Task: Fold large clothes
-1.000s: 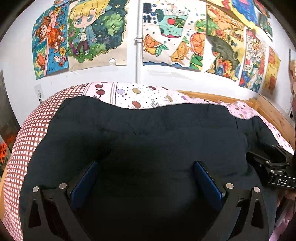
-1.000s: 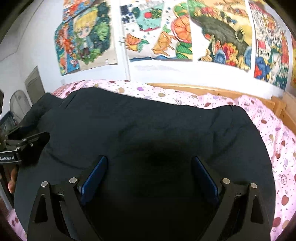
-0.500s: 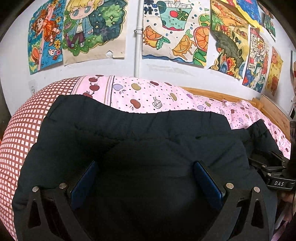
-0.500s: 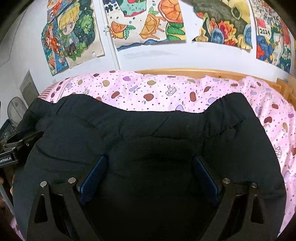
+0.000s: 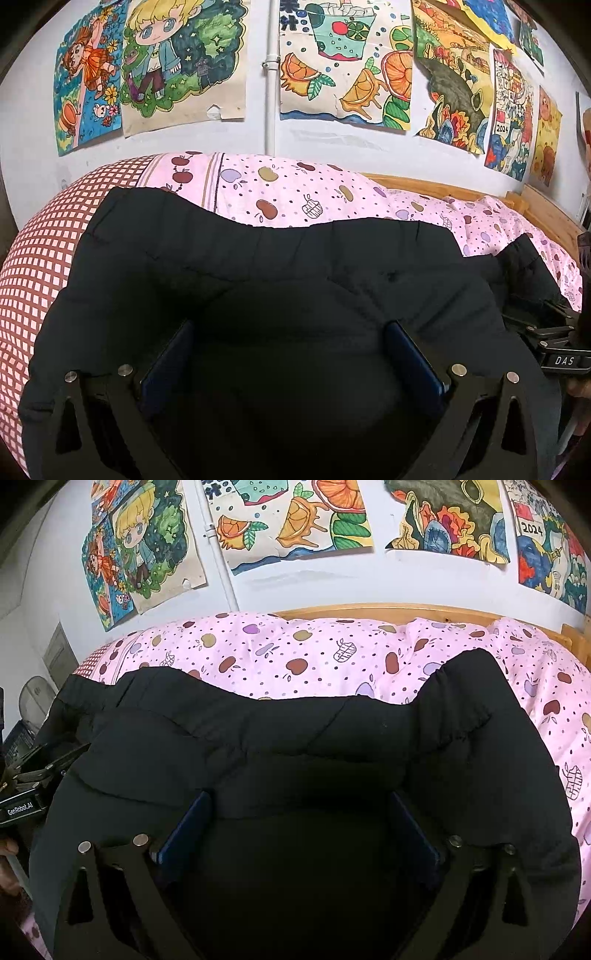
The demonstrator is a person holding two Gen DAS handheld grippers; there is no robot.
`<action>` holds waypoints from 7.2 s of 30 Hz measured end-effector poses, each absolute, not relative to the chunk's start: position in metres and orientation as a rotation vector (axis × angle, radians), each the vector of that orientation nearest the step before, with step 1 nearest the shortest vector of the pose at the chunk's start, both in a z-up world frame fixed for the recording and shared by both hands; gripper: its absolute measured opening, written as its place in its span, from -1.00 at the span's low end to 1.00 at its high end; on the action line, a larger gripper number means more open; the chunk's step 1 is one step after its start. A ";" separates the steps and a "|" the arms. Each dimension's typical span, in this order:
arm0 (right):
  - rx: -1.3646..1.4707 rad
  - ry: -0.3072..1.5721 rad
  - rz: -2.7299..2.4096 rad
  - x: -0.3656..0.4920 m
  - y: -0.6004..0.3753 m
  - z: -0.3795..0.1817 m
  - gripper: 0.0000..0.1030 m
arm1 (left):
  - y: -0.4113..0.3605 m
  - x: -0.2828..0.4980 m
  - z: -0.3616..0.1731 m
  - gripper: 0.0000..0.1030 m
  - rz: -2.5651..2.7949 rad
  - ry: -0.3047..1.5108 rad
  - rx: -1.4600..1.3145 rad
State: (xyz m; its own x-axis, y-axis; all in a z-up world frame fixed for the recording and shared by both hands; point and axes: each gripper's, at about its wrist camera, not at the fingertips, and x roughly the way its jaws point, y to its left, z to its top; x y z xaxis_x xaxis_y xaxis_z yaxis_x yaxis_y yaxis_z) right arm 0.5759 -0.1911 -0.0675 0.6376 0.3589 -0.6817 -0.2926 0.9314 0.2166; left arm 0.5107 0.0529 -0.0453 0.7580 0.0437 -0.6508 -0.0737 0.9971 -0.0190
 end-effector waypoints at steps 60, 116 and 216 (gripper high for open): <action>0.224 0.724 0.235 0.512 -0.356 -0.026 0.88 | 0.171 0.399 0.018 1.00 0.085 0.764 -0.258; 0.286 0.923 0.608 0.520 -0.310 -0.097 0.98 | 0.185 0.392 -0.046 1.00 -0.096 0.854 -0.356; 0.036 0.765 0.470 0.316 -0.276 0.070 -0.66 | 0.131 0.232 0.058 -0.64 -0.014 0.881 -0.474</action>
